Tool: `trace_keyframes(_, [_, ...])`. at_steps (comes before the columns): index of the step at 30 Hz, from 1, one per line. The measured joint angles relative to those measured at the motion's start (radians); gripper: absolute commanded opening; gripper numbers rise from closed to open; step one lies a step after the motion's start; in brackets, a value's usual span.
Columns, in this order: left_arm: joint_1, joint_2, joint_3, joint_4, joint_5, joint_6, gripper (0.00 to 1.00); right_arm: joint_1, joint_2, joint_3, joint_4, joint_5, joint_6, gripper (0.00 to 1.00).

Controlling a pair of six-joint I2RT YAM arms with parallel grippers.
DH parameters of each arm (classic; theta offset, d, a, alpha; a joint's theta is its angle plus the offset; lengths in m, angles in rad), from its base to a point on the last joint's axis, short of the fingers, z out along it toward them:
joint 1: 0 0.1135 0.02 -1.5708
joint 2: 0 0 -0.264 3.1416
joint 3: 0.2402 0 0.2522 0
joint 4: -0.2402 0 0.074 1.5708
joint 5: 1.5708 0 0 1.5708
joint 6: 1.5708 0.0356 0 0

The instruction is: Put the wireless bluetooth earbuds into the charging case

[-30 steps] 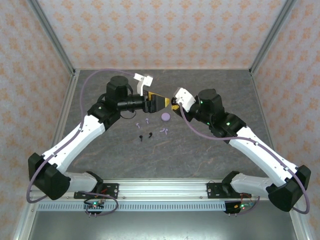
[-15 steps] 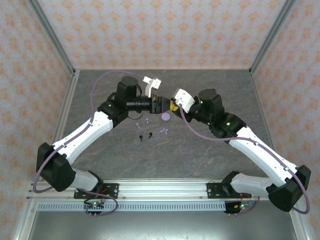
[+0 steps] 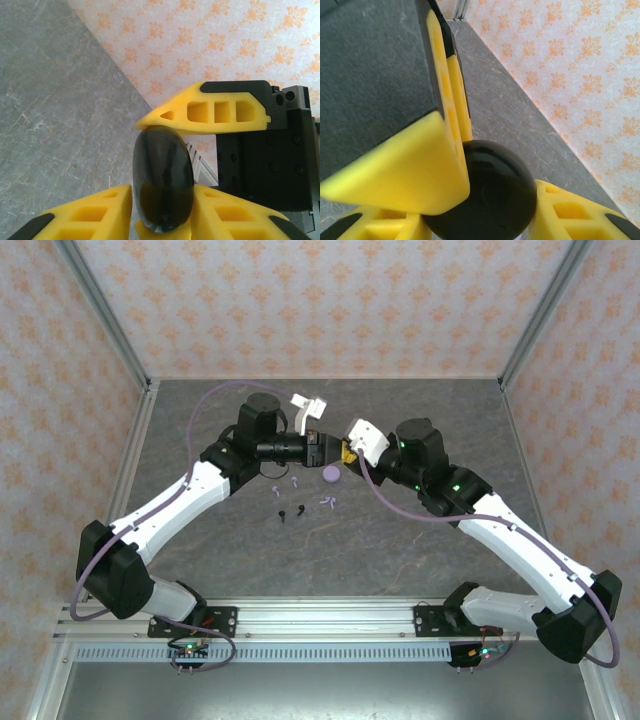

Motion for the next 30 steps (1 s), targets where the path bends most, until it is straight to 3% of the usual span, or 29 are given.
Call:
trace_keyframes(8, [-0.006,0.0,0.0,-0.008,-0.002,0.035,0.21,0.002,0.002,0.012,-0.035,0.007,0.007,0.59])
trace_keyframes(14, [-0.006,-0.024,-0.008,-0.031,-0.044,0.098,0.14,-0.002,-0.011,0.04,-0.096,-0.013,0.05,0.85])
trace_keyframes(17, [-0.006,-0.07,-0.035,-0.029,-0.074,0.139,0.13,-0.022,-0.046,0.04,-0.133,-0.068,0.094,0.93])
trace_keyframes(25, [-0.007,-0.213,-0.174,0.06,-0.151,0.28,0.08,-0.217,-0.136,0.032,-0.078,-0.352,0.333,0.94])
trace_keyframes(30, [-0.007,-0.266,-0.246,0.108,-0.175,0.351,0.06,-0.238,-0.088,0.029,0.006,-0.489,0.472,0.91])
